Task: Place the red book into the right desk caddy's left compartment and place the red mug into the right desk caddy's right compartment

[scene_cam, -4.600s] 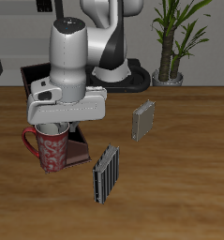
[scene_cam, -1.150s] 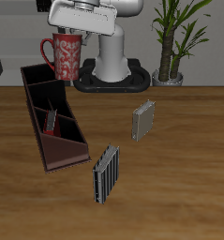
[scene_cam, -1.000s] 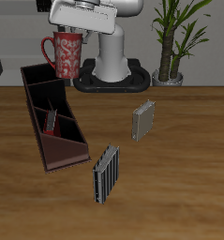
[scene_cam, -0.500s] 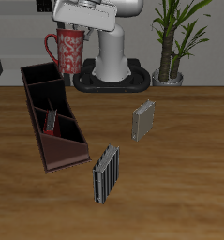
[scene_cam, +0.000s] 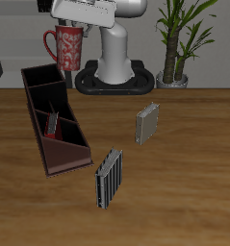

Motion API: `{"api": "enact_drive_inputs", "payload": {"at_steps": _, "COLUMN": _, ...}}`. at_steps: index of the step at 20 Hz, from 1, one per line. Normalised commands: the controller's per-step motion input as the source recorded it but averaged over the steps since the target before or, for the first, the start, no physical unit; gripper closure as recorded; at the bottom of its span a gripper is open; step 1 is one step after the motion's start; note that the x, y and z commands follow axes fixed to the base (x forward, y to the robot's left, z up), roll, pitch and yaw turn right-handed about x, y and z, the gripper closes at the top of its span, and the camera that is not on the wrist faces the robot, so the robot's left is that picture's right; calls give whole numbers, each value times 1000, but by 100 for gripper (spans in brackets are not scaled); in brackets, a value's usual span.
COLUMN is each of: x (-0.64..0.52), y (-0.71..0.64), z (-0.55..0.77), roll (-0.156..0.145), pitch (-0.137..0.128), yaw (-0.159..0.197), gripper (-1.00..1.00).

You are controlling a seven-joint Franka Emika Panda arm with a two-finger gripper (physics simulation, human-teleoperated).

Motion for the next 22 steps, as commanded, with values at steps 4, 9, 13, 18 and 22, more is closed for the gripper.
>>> {"api": "enact_drive_inputs", "payload": {"at_steps": 4, "x": -299, "y": -189, "z": -65, "roll": 53, "pitch": 43, "yaw": -103, "gripper": 100}}
{"api": "enact_drive_inputs", "payload": {"at_steps": 9, "x": -313, "y": -218, "z": 18, "roll": 26, "pitch": 9, "yaw": -101, "gripper": 100}}
{"api": "enact_drive_inputs", "payload": {"at_steps": 13, "x": -251, "y": -146, "z": -14, "roll": -10, "pitch": -15, "yaw": -29, "gripper": 100}}
{"api": "enact_drive_inputs", "payload": {"at_steps": 18, "x": -130, "y": -188, "z": -45, "roll": -20, "pitch": 2, "yaw": -14, "gripper": 100}}
{"api": "enact_drive_inputs", "payload": {"at_steps": 22, "x": -132, "y": -107, "z": -118, "roll": -31, "pitch": 5, "yaw": -20, "gripper": 100}}
